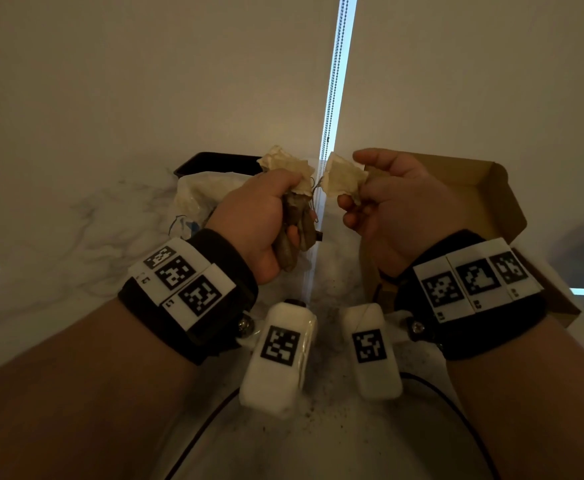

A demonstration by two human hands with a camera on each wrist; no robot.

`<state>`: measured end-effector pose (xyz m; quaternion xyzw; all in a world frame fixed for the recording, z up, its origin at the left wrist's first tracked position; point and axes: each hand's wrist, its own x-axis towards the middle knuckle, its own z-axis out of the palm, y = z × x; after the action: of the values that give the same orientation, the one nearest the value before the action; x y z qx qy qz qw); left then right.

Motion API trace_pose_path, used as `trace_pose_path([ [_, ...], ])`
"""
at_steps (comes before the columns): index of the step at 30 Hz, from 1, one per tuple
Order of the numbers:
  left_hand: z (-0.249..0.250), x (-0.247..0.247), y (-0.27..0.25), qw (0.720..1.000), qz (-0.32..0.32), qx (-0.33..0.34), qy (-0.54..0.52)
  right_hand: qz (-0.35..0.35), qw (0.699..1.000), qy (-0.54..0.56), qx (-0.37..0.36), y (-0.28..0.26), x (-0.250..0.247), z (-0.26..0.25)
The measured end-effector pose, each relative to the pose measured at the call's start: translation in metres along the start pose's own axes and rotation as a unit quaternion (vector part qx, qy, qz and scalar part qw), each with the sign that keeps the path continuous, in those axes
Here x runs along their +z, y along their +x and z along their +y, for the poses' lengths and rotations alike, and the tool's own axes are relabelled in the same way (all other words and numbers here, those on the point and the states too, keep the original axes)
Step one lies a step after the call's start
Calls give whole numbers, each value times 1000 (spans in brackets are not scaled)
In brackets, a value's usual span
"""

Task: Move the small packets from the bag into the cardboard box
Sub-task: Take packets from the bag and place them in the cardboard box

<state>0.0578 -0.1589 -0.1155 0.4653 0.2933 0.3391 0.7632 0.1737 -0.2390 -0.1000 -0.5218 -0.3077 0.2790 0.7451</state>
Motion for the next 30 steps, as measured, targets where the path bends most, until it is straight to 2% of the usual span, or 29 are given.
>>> trace_pose_path([
  [4, 0, 0, 0, 1000, 0, 4, 9, -22, 997, 49, 48, -2, 2, -1],
  [8, 0, 1, -2, 999, -30, -1, 12, -86, 993, 39, 75, -7, 5, -1],
  [11, 1, 2, -2, 1000, -28, 1, 1, -114, 990, -79, 39, -5, 0, 1],
  [13, 1, 1, -1, 1000, -21, 5, -4, -122, 975, -186, 1, -3, -4, 3],
  [15, 2, 0, 1, 1000, -20, 5, -5, -114, 966, -229, -22, -1, -6, 5],
  [18, 5, -2, 0, 1000, -11, 3, -12, -71, 980, -186, -18, 4, -10, 7],
  [20, 7, -4, -1, 1000, 3, 5, -18, -52, 991, -124, 11, 9, -12, 7],
  [22, 9, -6, 0, 999, 22, 22, -9, -53, 997, -12, 50, 9, -11, 2],
  [25, 10, -7, 2, 998, 36, 58, 9, -83, 983, 148, 73, 6, -11, -8],
  [27, 9, -7, 3, 996, 40, 76, 12, -90, 978, 177, 60, 4, -12, -10],
  [30, 9, -7, 2, 996, 41, 83, 10, -64, 986, 149, 40, 5, -12, -8],
])
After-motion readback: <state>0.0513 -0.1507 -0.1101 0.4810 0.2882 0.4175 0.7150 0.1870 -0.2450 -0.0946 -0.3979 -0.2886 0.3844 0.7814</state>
